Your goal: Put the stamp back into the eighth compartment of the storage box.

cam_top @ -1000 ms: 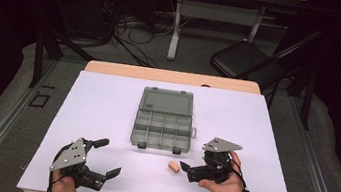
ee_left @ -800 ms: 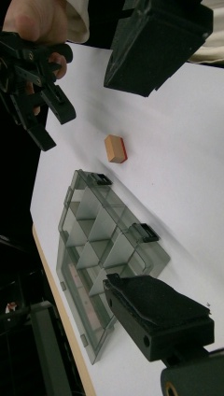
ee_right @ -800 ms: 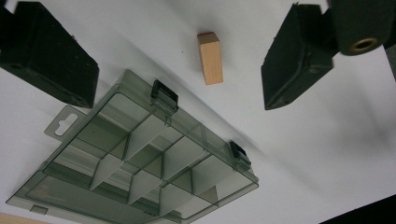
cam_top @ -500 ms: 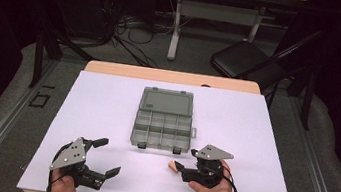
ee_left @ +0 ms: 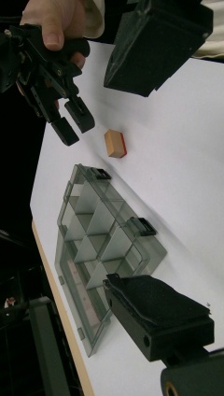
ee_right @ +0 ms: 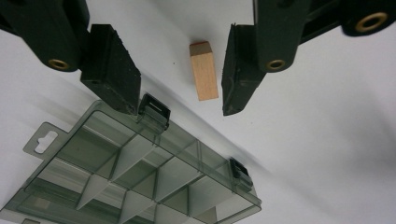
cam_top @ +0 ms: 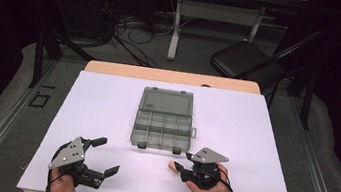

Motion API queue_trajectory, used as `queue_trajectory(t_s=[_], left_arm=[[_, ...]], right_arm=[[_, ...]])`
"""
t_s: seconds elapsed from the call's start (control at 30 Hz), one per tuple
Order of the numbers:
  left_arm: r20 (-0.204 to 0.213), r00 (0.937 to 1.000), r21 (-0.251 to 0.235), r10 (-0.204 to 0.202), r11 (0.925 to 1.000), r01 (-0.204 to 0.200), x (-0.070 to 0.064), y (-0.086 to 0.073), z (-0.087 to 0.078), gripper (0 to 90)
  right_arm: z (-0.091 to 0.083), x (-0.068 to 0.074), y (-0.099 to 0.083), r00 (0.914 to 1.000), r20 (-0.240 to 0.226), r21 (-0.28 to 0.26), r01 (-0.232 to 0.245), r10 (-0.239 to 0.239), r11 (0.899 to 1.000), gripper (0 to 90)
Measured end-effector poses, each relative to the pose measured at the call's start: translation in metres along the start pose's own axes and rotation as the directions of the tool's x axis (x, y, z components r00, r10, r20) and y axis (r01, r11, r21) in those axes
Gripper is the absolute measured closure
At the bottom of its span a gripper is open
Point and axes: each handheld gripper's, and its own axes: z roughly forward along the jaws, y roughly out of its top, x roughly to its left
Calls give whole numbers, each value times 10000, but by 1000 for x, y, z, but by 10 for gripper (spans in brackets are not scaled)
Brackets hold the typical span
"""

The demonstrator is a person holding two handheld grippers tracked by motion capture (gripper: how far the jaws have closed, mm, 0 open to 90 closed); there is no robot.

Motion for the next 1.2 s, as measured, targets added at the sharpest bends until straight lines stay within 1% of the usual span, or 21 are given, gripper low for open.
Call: queue_trajectory(t_s=[0.03, 0.17, 0.37, 0.4, 0.43, 0.47, 0.57, 0.6, 0.7, 0.87, 0.97, 1.03, 1.07, 1.2], left_arm=[[0, 10000, 0, 0, 10000, 0, 0, 0, 0, 54], [2, 10000, 1, -56, 10000, 56, 1, 0, 0, 56], [41, 9999, -22, -103, 9999, 103, 1, -1, 0, 60], [33, 9999, 1, -106, 9999, 106, 2, -1, 0, 60], [33, 9999, 1, -106, 9999, 106, 2, -1, 0, 60], [49, 9999, 39, -127, 9999, 127, 2, -1, 0, 60], [48, 9999, 30, -137, 9999, 137, 3, -1, 1, 62], [38, 9999, 51, -150, 9999, 150, 3, -2, 0, 64], [45, 9998, 59, -187, 9998, 187, 3, -2, 1, 67], [102, 9998, 102, -195, 9998, 194, 3, -2, 1, 74], [70, 9998, 118, -190, 9998, 189, 3, -2, 2, 75], [73, 9997, 124, -214, 9997, 213, 3, -3, 2, 76], [127, 9997, 74, -227, 9997, 226, 4, -3, 2, 77], [85, 9997, 75, -249, 9997, 248, 4, -3, 2, 80]], right_arm=[[1, 0, 0, 10000, 37, -38, -20, 20, 10000, 476], [2, 1, -1, 10000, -66, -28, 35, -36, 10000, 482], [6, 3, -4, 9996, -136, 104, 244, -243, 9996, 482], [9, 5, -5, 9992, -76, 203, 406, -404, 9990, 484], [9, 5, -5, 9992, -76, 203, 406, -404, 9990, 484], [11, 6, -6, 9991, -170, 249, 383, -378, 9990, 498], [14, 7, -7, 9990, -121, 268, 426, -423, 9987, 506], [17, 7, -8, 9991, -236, 327, 374, -366, 9988, 516], [20, 7, -9, 9989, -289, 387, 388, -377, 9985, 532], [26, 9, -11, 9977, -282, 615, 635, -618, 9961, 593], [27, 9, -11, 9973, -348, 630, 672, -651, 9957, 608], [29, 9, -12, 9960, -445, 606, 804, -778, 9949, 632], [30, 10, -12, 9957, -444, 621, 837, -811, 9945, 637], [31, 10, -13, 9951, -428, 679, 923, -895, 9934, 662]])
